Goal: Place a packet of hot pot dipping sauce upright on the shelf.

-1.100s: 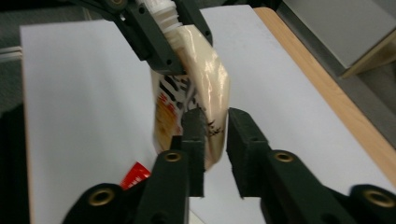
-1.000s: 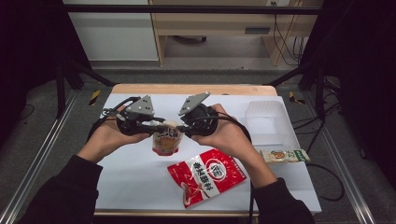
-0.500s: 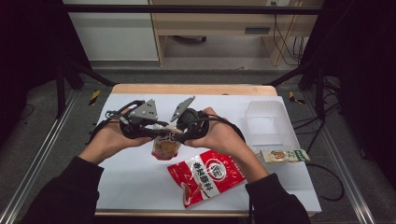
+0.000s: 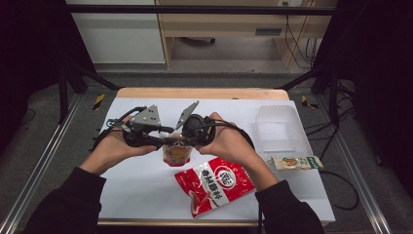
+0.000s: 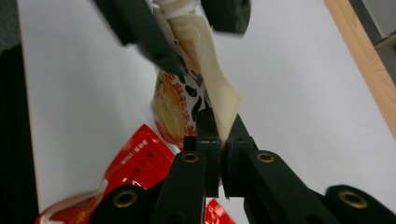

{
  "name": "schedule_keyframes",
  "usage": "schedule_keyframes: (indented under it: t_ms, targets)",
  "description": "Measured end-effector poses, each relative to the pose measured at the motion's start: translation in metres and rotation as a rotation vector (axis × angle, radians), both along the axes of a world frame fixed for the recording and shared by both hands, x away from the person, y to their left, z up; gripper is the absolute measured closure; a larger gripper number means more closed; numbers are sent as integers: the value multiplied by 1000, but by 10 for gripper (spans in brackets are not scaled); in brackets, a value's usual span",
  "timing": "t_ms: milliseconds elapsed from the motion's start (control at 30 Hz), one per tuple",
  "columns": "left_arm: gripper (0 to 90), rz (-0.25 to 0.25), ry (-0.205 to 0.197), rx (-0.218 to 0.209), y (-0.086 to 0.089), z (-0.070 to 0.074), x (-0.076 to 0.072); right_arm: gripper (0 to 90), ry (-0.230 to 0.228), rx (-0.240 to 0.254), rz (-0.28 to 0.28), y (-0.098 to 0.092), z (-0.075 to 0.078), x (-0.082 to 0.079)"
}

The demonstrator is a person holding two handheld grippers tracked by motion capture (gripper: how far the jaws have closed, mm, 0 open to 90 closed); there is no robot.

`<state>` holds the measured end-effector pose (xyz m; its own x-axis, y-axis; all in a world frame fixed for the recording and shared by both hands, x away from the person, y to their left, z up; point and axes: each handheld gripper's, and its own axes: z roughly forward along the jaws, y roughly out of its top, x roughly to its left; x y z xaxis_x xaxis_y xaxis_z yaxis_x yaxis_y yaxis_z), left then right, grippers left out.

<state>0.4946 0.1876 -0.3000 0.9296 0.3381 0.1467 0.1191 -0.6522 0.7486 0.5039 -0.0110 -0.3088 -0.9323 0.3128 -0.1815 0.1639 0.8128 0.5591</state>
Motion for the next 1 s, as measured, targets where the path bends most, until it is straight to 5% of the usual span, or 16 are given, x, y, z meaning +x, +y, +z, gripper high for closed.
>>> schedule_keyframes:
  t_ms: [133,367,633,1000]
  targets:
    - [359,51,0,-28,15,-5,-5,883,-23,-37,-18,-8,3,2]
    - [204,129,44,-10,45,-27,-14,883,-77,-58,-38,-36,16,5]
    - [177,150,71,5,60,-43,-17,883,-112,-54,-80,-71,30,4]
    - [166,152,85,21,55,-47,-10,883,-151,-20,-132,-123,44,7]
